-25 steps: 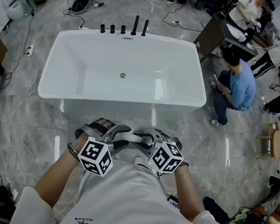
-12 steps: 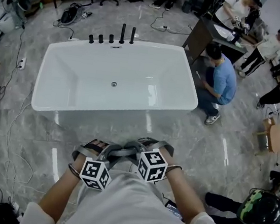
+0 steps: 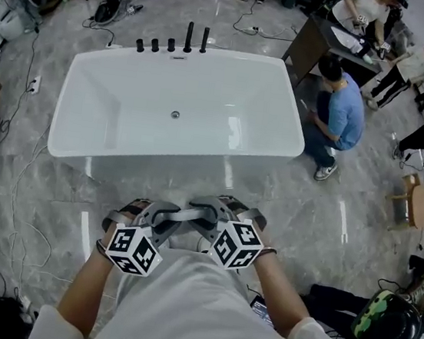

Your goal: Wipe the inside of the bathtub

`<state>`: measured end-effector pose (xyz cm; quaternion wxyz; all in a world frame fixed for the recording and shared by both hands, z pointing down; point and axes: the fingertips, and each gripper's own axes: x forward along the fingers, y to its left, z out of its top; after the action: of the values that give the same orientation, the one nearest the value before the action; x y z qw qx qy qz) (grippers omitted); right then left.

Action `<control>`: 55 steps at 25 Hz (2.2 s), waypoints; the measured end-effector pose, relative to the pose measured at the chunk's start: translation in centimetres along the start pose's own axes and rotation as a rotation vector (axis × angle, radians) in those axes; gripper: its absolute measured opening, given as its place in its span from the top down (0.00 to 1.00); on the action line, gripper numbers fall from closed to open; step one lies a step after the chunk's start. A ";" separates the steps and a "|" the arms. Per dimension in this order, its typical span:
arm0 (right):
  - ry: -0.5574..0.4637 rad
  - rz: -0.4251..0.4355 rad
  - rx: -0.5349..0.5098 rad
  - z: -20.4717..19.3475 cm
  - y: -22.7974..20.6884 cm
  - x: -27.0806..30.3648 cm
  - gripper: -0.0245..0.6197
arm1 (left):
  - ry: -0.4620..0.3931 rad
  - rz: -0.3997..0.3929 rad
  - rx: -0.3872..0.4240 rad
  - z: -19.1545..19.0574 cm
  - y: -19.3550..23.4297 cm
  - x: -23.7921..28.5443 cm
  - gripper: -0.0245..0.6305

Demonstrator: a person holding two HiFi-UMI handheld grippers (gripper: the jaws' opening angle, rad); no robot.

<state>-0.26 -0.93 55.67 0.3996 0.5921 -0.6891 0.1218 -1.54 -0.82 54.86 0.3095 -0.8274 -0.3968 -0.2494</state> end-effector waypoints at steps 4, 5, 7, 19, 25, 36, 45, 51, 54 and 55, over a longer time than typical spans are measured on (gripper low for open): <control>0.079 -0.020 -0.107 -0.3 1.2 1.3 0.78 | 0.077 -0.033 0.058 -0.6 -0.7 0.9 0.83; 0.111 -0.013 -0.131 -0.3 1.7 1.8 0.79 | 0.106 -0.047 0.078 -0.9 -1.0 1.2 0.83; 0.185 0.006 -0.143 -1.1 2.2 2.5 0.80 | 0.161 -0.071 0.111 -1.2 -1.4 1.9 0.83; 0.326 -0.043 -0.059 -3.6 -0.5 3.5 0.81 | 0.383 -0.111 0.113 -1.3 0.5 5.0 0.82; 0.201 -0.063 0.198 -6.2 -1.2 2.8 0.81 | 0.164 0.036 0.011 0.3 2.6 4.0 0.76; -0.521 -0.537 1.029 -9.1 -12.4 -8.6 0.81 | -0.398 0.444 -0.870 -7.0 14.5 -5.1 0.94; -0.516 -0.567 0.951 -6.3 -12.4 -6.8 0.81 | -0.417 0.593 -0.959 -9.4 14.2 -5.7 0.94; -0.498 -0.584 0.961 -6.6 -12.8 -7.2 0.81 | -0.390 0.593 -0.955 -8.7 13.8 -5.6 0.94; -0.495 -0.582 0.957 -6.7 -12.8 -6.9 0.81 | -0.396 0.596 -0.943 -8.4 14.1 -5.5 0.94; -0.494 -0.581 0.958 -6.6 -12.7 -6.7 0.81 | -0.397 0.596 -0.940 -8.4 14.2 -5.6 0.94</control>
<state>13.90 4.68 51.42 -0.0658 0.8804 -0.4403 0.1633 5.41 -16.62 52.47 -0.1138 -0.9824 -0.0448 -0.1411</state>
